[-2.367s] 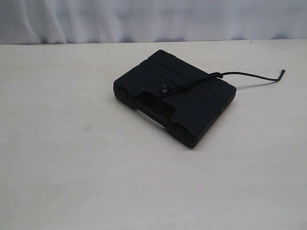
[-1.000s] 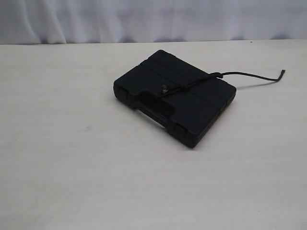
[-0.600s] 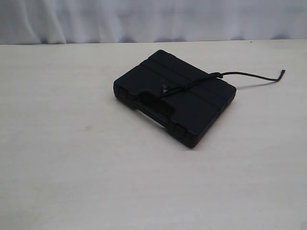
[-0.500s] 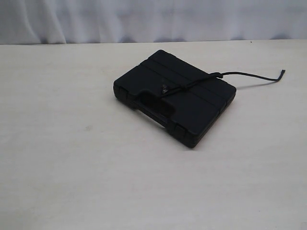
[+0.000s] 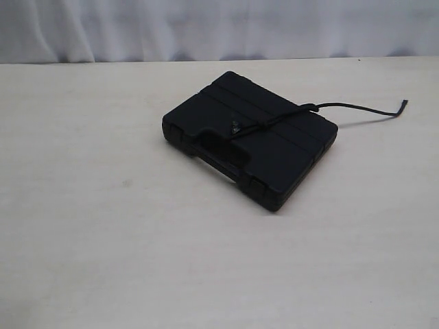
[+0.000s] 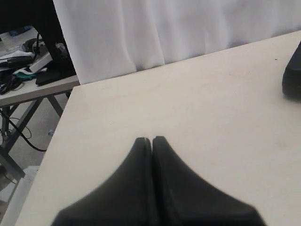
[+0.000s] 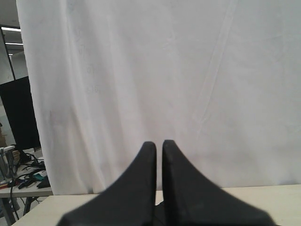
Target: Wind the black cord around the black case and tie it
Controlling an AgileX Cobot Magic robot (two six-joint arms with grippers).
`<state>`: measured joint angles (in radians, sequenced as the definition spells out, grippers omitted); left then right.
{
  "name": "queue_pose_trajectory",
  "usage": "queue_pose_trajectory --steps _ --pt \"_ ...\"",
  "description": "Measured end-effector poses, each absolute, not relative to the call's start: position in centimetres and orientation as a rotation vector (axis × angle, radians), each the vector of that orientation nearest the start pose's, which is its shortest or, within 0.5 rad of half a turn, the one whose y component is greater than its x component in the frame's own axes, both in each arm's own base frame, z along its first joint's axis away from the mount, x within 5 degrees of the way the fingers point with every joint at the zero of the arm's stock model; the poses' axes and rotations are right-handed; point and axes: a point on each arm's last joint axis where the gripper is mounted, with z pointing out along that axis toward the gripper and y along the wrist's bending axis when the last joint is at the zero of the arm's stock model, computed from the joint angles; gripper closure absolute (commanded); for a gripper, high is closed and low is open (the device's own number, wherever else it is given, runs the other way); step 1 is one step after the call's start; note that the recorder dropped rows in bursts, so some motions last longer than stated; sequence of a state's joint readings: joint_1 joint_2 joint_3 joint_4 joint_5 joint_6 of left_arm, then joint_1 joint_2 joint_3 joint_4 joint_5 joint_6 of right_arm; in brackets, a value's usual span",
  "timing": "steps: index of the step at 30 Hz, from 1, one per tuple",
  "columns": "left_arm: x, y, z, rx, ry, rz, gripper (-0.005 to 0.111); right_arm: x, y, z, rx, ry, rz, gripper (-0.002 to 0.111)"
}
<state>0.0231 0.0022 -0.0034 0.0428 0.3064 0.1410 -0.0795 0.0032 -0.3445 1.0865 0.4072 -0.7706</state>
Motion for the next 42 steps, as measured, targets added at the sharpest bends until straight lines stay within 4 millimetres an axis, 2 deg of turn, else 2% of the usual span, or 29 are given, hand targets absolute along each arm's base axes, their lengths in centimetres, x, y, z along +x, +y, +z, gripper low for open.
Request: queue_pose_trajectory --steps 6,26,37,42 --pt "5.42 0.25 18.59 0.076 1.795 0.113 0.107 2.21 3.03 30.61 -0.061 1.366 0.408 0.104" --pt "5.42 0.25 18.59 0.073 1.795 0.11 0.107 2.2 3.04 30.61 -0.063 1.366 0.41 0.104" --pt "5.42 0.25 18.59 0.073 1.795 0.11 0.107 1.7 3.33 30.62 -0.17 1.364 0.542 0.104" --pt "5.42 0.25 18.59 0.073 1.795 0.11 0.107 1.8 2.79 30.94 -0.159 1.321 0.491 0.104"
